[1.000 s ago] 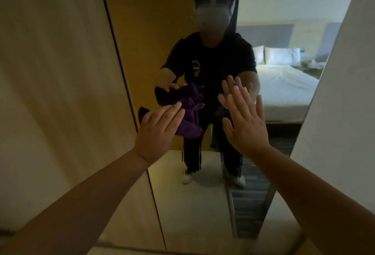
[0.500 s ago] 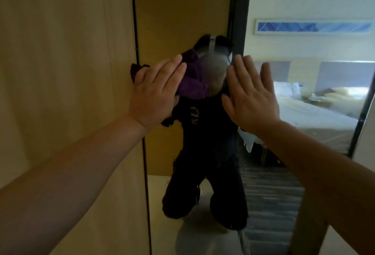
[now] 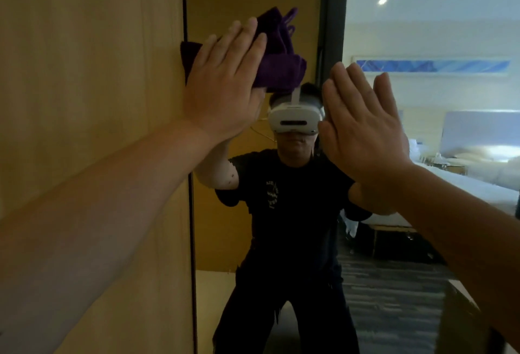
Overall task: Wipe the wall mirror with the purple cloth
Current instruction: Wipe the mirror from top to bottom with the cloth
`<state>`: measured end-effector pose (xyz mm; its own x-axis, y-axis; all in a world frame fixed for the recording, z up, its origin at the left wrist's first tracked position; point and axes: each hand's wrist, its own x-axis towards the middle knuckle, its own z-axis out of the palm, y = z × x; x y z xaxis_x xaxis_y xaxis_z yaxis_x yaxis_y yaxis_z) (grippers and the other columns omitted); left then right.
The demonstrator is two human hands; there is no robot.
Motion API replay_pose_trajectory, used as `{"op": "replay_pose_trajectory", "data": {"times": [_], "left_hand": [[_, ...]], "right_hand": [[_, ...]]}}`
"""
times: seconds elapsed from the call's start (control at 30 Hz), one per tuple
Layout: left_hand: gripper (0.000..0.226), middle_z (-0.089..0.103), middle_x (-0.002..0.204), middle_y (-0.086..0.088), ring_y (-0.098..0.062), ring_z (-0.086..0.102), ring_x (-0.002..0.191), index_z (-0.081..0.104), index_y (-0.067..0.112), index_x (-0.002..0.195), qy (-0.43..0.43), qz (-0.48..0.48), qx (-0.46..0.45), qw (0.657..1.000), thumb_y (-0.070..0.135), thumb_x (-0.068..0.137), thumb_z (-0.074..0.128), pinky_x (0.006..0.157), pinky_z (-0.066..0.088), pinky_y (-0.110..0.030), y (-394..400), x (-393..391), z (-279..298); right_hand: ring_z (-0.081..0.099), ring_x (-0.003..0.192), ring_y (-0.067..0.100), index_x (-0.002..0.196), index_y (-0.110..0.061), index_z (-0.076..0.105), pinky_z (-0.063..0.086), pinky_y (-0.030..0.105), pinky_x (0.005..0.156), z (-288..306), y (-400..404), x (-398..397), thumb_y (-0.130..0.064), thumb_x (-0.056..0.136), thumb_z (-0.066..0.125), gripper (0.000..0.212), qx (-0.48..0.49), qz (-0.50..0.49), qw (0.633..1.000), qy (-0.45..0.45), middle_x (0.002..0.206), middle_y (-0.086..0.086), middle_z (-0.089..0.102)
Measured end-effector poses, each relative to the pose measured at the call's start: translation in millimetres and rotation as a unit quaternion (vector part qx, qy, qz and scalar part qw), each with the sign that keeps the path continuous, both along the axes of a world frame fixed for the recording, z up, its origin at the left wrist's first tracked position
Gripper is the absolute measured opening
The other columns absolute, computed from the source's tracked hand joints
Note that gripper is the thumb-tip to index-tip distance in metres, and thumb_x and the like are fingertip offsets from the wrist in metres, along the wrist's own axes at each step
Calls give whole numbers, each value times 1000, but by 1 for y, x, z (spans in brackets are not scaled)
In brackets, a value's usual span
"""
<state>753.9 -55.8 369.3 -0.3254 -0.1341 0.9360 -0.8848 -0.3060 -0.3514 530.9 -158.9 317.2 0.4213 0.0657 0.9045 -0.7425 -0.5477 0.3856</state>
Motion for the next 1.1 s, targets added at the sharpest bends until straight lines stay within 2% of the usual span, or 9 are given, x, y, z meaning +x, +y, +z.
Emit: {"op": "replay_pose_trajectory", "data": {"times": [0.17, 0.43, 0.57, 0.7, 0.8, 0.87, 0.93, 1.03, 1.1], "left_hand": [[61, 35, 155, -12, -28, 30, 145, 40, 7, 146, -34, -19, 27, 999, 39, 96, 52, 117, 25, -45, 4, -2, -53], [78, 26, 158, -9, -29, 24, 147, 27, 13, 151, -93, -1, 163, 982, 47, 90, 62, 117, 24, -48, 21, 21, -297], [68, 34, 156, -5, -26, 31, 144, 32, 16, 150, -75, 10, 169, 983, 42, 92, 58, 115, 28, -47, 25, 22, -347], [41, 46, 149, 0, -23, 48, 134, 47, 19, 143, -50, -37, 167, 984, 22, 102, 42, 108, 36, -41, 32, 12, -326], [46, 49, 145, -1, -24, 55, 123, 49, 17, 140, -27, -75, 134, 988, 13, 95, 59, 98, 39, -40, 37, 1, -287], [65, 51, 142, -4, -27, 53, 120, 48, 14, 139, 10, -90, 85, 992, 10, 80, 77, 93, 40, -43, 33, -10, -233], [72, 50, 141, -7, -30, 49, 121, 45, 12, 139, 27, -99, 33, 994, 14, 77, 81, 93, 39, -46, 23, -26, -161], [61, 47, 146, -9, -32, 46, 127, 44, 11, 143, 16, -86, -20, 996, 21, 87, 67, 102, 37, -46, 6, -60, -49], [59, 40, 152, -10, -32, 41, 134, 40, 10, 147, 17, -64, 11, 998, 24, 92, 57, 108, 33, -46, -5, -81, -4]], "right_hand": [[10, 151, 30, 152, -4, 27, 7, 56, 122, -1, -2, 1, -40, 106, 22, 59, -12, 10, 1000, -3, 162, 16, 19], [4, 152, 29, 154, -7, 19, -2, 50, 122, -2, 2, 1, -41, 106, 24, 60, 5, 6, 1000, -2, 164, 14, 12], [4, 152, 28, 155, -7, 18, 1, 52, 122, -2, 4, 0, -42, 105, 22, 61, 8, -1, 1000, -9, 164, 13, 12], [3, 152, 27, 155, -7, 20, -1, 49, 123, -4, 9, -4, -40, 105, 23, 60, 34, 7, 999, -6, 164, 12, 13], [-3, 153, 25, 156, -10, 17, -8, 46, 122, -24, 7, -25, -40, 106, 29, 59, 41, -7, 998, -39, 165, 11, 8], [-6, 152, 24, 157, -10, 15, -9, 47, 122, -38, 4, -48, -44, 105, 29, 64, 53, -37, 996, -64, 165, 10, 2], [-7, 152, 24, 157, -9, 13, -8, 49, 122, -47, -2, -70, -49, 103, 22, 67, 84, -54, 991, -84, 165, 11, 1], [-2, 152, 27, 156, -8, 14, -1, 53, 122, -55, -18, -86, -48, 103, 21, 67, 99, -48, 989, -96, 165, 14, 5], [2, 152, 29, 155, -6, 18, 3, 55, 122, -58, -28, -88, -46, 103, 21, 65, 86, -26, 991, -94, 164, 15, 11]]}}
